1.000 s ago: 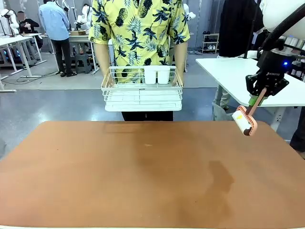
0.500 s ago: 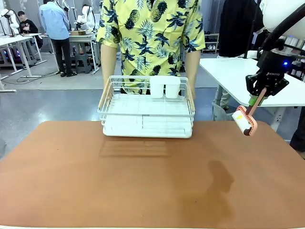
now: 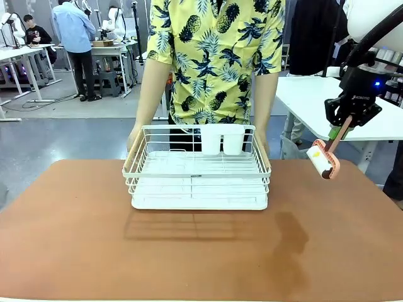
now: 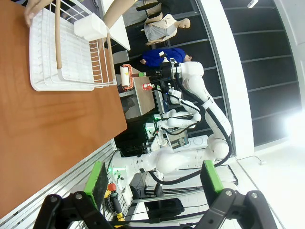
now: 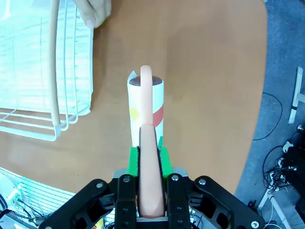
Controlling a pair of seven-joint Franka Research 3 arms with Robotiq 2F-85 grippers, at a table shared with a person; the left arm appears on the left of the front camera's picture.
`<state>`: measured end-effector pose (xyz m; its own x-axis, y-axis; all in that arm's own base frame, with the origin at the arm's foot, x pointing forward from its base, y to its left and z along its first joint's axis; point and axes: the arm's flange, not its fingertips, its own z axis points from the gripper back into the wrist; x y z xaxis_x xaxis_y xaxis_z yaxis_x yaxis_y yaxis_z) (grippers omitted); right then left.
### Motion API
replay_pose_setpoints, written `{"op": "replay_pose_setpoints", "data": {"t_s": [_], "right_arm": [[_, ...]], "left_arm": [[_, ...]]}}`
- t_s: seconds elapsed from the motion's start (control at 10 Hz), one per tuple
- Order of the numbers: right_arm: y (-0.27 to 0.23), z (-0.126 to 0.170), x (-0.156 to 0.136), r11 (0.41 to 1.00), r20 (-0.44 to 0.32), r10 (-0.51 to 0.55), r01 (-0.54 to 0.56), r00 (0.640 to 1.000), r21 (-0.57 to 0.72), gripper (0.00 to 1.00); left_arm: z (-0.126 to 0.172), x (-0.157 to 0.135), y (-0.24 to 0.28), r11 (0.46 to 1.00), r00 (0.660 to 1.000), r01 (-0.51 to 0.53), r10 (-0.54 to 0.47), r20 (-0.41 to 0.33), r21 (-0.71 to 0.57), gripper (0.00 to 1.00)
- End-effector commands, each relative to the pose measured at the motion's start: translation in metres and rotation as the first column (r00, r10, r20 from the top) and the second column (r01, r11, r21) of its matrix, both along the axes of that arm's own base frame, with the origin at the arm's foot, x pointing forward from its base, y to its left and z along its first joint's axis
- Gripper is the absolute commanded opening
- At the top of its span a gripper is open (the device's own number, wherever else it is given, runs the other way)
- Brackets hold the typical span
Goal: Clean the table.
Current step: Place the Lint Roller down when the Dish drying rack is positioned in the middle of the table.
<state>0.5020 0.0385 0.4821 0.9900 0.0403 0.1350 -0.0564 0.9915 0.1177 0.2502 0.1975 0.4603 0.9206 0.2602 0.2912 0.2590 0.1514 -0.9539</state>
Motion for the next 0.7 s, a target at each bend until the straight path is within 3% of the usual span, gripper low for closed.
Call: {"op": "replay_pose_setpoints", "data": {"t_s": [0.0,0.6], "right_arm": [[0.0021,0.0031,0.0019,1.0,-0.003,0.005,-0.005,1.0,-0.003,0.21],[0.0021,0.0031,0.0019,1.0,-0.003,0.005,-0.005,1.0,-0.003,0.21]], "left_arm": [[0.0016,-0.0019,0.0017,1.0,1.0,0.005,-0.005,0.015,-0.015,1.0],[0.0016,-0.0019,0.0017,1.0,1.0,0.005,-0.005,0.015,-0.015,1.0]]}}
